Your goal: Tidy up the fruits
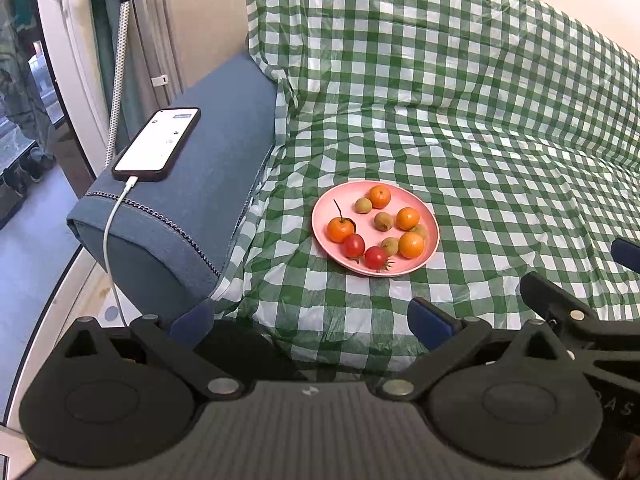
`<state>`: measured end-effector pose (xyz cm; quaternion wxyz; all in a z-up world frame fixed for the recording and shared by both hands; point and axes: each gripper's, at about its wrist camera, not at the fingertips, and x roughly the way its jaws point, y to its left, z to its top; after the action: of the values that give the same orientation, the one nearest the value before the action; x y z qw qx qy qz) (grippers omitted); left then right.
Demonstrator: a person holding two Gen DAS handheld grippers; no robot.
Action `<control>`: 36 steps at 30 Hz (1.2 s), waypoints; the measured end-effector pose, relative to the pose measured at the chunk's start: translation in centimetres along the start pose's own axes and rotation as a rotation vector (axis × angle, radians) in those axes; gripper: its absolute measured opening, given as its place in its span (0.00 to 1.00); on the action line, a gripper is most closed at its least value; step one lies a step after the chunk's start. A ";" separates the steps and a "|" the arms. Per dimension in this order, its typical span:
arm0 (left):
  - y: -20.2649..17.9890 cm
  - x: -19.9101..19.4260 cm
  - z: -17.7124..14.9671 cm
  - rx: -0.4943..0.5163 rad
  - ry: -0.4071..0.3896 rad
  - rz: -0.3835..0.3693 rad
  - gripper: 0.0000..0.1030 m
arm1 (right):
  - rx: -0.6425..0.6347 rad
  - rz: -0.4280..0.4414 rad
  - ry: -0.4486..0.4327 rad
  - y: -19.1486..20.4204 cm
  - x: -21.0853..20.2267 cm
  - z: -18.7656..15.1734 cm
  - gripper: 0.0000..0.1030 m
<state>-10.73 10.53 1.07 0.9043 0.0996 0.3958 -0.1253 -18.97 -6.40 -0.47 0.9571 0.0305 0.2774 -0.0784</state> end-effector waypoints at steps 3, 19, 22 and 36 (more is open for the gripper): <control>0.0 -0.2 0.0 0.004 -0.007 0.005 1.00 | -0.003 -0.004 -0.003 0.2 -0.3 0.0 0.97; 0.8 0.6 0.2 -0.046 0.039 0.019 1.00 | 0.000 0.001 0.000 -0.2 -0.5 -0.1 0.97; 0.8 0.7 0.1 -0.050 0.045 0.024 1.00 | 0.005 0.004 0.004 -0.7 -0.6 -0.2 0.97; -0.7 1.0 -0.3 0.061 0.043 0.071 1.00 | 0.012 0.009 0.014 -1.1 -0.1 -0.7 0.99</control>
<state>-10.49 9.77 0.01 0.8960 0.1437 0.4074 -0.1031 -19.58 -7.39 -1.00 0.9553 0.0378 0.2834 -0.0756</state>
